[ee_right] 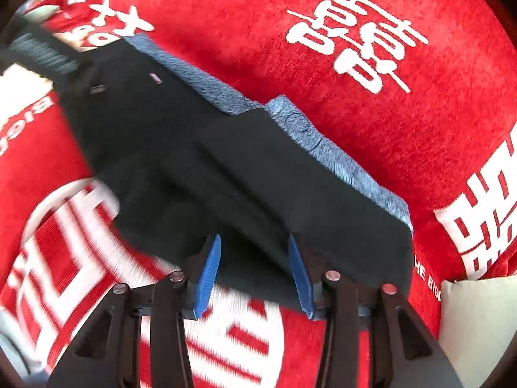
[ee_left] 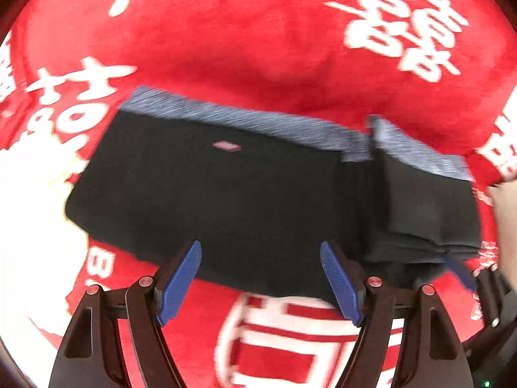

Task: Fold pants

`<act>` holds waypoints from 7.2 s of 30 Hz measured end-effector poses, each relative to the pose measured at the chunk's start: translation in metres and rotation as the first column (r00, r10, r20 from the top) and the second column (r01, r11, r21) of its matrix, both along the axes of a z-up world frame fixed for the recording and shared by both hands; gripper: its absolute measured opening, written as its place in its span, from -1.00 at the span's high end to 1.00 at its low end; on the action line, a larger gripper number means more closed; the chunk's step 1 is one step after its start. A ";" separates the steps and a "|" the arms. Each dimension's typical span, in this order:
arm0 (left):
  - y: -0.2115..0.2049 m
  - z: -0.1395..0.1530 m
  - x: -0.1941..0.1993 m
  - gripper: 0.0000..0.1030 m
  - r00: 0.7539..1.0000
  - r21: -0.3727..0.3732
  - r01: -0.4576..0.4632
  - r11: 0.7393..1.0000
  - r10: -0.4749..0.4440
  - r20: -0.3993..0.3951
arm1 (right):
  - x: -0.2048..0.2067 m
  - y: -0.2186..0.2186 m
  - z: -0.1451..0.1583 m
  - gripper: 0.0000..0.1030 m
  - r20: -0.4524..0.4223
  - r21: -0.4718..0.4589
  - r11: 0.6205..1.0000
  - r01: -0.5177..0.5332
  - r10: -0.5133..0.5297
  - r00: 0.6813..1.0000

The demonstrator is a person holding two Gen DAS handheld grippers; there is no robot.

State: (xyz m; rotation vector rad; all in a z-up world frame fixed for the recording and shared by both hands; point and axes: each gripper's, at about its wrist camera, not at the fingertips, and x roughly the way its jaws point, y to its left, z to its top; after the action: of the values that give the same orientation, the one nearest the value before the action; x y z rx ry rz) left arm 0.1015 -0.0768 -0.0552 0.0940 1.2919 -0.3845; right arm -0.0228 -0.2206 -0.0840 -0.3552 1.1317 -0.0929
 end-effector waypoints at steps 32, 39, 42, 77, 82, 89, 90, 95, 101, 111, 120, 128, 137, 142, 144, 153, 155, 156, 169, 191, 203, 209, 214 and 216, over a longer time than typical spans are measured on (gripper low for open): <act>-0.088 -0.033 -0.025 0.76 0.964 -0.110 0.208 0.972 -0.223 -0.144 | -0.045 -0.115 0.029 0.08 -0.111 0.362 0.848 0.388 -0.374 0.921; -0.084 0.010 -0.017 0.76 0.981 0.018 0.188 0.982 -0.187 -0.045 | -0.031 -0.177 0.047 0.08 -0.064 0.435 0.769 0.468 -0.492 0.868; -0.108 0.020 -0.006 0.75 0.979 0.016 0.203 0.979 -0.202 -0.015 | -0.008 -0.212 0.044 0.27 -0.083 0.496 0.698 0.517 -0.554 0.828; -0.132 -0.020 -0.006 0.67 0.993 0.102 0.089 0.991 -0.080 -0.084 | 0.034 -0.163 0.022 0.17 -0.249 0.440 0.822 0.362 -0.275 0.929; -0.135 -0.001 -0.025 -0.75 0.998 0.061 0.055 0.997 -0.053 -0.035 | 0.022 -0.167 0.031 0.15 -0.257 0.461 0.811 0.360 -0.267 0.929; -0.142 0.015 -0.042 -0.75 0.999 0.096 0.021 0.995 -0.018 -0.039 | 0.009 -0.174 0.037 0.03 -0.269 0.479 0.805 0.350 -0.244 0.931; -0.141 0.019 -0.045 -0.75 0.999 0.108 0.009 0.994 -0.005 -0.036 | 0.008 -0.175 0.038 -0.06 -0.272 0.481 0.803 0.351 -0.244 0.931; -0.135 0.032 -0.051 -0.75 0.999 0.130 -0.024 0.991 0.028 -0.030 | 0.001 -0.182 0.046 -0.56 -0.257 0.478 0.808 0.343 -0.245 0.935; -0.121 0.025 -0.051 -0.75 0.999 0.131 -0.020 0.991 0.027 -0.048 | 0.000 -0.180 0.049 -0.79 -0.239 0.428 0.825 0.369 -0.291 0.927; -0.041 0.019 -0.033 -0.75 0.997 0.106 0.003 0.994 0.005 -0.073 | 0.008 -0.112 0.052 -1.00 -0.243 0.390 0.814 0.430 -0.359 0.901; 0.052 0.006 0.002 -0.75 0.996 0.093 -0.046 0.995 0.052 -0.067 | 0.038 -0.022 0.040 -1.00 -0.270 0.393 0.816 0.423 -0.337 0.902; 0.094 -0.005 0.013 -0.75 0.992 0.077 -0.083 0.994 0.090 -0.088 | 0.043 0.008 0.037 -1.00 -0.302 0.364 0.831 0.421 -0.322 0.897; 0.140 -0.022 0.027 -0.75 0.944 -0.020 -0.301 0.954 0.295 -0.145 | 0.052 0.002 0.025 -1.00 -0.329 0.308 0.868 0.391 -0.288 0.899; 0.149 -0.037 0.035 -0.75 0.915 -0.066 -0.373 0.926 0.355 -0.191 | 0.059 -0.001 0.019 -1.00 -0.335 0.296 0.883 0.365 -0.262 0.905; 0.151 -0.045 0.036 -0.75 0.901 -0.098 -0.402 0.910 0.375 -0.218 | 0.061 -0.003 0.017 -1.00 -0.329 0.291 0.888 0.356 -0.257 0.909; 0.139 -0.059 0.040 -0.75 0.900 -0.164 -0.412 0.896 0.373 -0.225 | 0.069 -0.035 -0.006 -1.00 -0.214 0.222 0.908 0.356 -0.311 0.926; 0.134 -0.062 0.041 -0.75 0.901 -0.199 -0.413 0.889 0.367 -0.231 | 0.069 -0.040 -0.016 -1.00 -0.228 0.251 0.897 0.365 -0.312 0.922; 0.134 -0.064 0.042 -0.75 0.901 -0.215 -0.416 0.884 0.367 -0.232 | 0.069 -0.042 -0.019 -1.00 -0.230 0.268 0.891 0.367 -0.311 0.922; 0.133 -0.079 0.054 -0.75 0.877 -0.360 -0.479 0.801 0.421 -0.231 | 0.057 -0.044 -0.032 -1.00 -0.199 0.336 0.873 0.354 -0.301 0.932; 0.077 -0.043 0.047 0.51 0.941 -0.045 -0.334 0.941 0.336 0.036 | 0.148 0.014 0.037 -0.61 -0.369 0.466 0.846 0.258 -0.079 0.926; 0.074 -0.040 0.041 0.50 0.953 0.023 -0.293 0.956 0.290 0.083 | 0.298 0.173 0.027 -0.85 -0.605 0.425 0.901 0.086 0.212 0.767; 0.067 -0.040 0.039 0.50 0.959 0.058 -0.274 0.960 0.268 0.096 | 0.315 0.231 -0.024 -0.85 -0.759 0.321 0.947 0.016 0.247 0.603; 0.059 -0.037 0.040 0.50 0.966 0.098 -0.244 0.965 0.232 0.116 | 0.312 0.262 -0.053 -0.85 -0.829 0.274 0.961 -0.035 0.255 0.499; 0.053 -0.035 0.038 0.50 0.968 0.115 -0.229 0.967 0.214 0.130 | 0.309 0.269 -0.063 -0.85 -0.849 0.234 0.968 -0.086 0.246 0.468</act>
State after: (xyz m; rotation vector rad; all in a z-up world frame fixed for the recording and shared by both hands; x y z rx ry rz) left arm 0.1392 -0.0239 -0.0901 0.0791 1.1966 -0.1015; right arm 0.2865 0.0483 -0.1474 -0.3729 2.1259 0.4203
